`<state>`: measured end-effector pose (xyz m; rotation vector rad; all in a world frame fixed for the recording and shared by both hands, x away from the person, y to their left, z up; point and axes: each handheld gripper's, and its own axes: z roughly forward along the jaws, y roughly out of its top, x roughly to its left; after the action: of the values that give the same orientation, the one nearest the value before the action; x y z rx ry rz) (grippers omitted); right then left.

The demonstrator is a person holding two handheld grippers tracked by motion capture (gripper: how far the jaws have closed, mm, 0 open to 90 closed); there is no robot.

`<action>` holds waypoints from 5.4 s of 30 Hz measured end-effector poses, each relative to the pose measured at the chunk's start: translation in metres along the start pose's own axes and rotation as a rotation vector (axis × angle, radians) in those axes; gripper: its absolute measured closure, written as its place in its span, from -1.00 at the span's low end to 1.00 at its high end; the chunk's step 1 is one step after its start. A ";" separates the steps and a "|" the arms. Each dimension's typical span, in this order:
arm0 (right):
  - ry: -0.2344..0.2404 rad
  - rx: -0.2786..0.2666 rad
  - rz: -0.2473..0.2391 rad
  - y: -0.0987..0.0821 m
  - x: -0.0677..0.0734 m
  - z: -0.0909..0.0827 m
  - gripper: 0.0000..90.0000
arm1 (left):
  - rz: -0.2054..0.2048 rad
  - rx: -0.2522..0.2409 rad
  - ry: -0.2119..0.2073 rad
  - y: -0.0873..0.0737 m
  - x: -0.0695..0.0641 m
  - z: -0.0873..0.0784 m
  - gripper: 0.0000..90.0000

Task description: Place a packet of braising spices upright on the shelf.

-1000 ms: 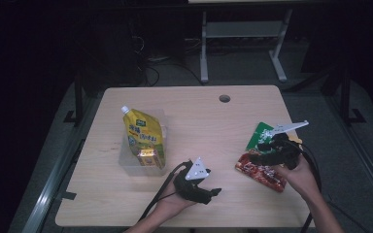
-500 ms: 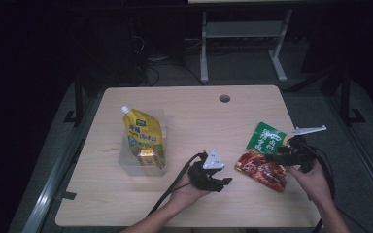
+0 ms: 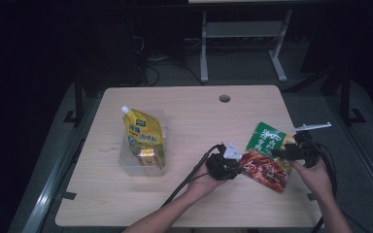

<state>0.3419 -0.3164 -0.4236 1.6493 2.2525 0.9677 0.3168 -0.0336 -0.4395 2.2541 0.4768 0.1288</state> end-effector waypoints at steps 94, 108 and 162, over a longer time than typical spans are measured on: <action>0.182 0.112 0.173 -0.011 -0.033 0.023 1.00 | 0.025 0.140 0.015 0.014 0.002 0.048 0.79; 0.206 -0.007 0.021 0.003 0.003 -0.014 1.00 | 0.008 0.059 -0.005 0.008 0.006 0.003 0.57; 0.324 -0.204 -0.425 0.089 0.112 -0.059 1.00 | 0.006 -0.079 -0.091 -0.073 -0.009 -0.103 -0.12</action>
<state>0.3407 -0.2236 -0.3000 0.9277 2.4542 1.3611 0.2614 0.0788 -0.4247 2.1742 0.4098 0.0471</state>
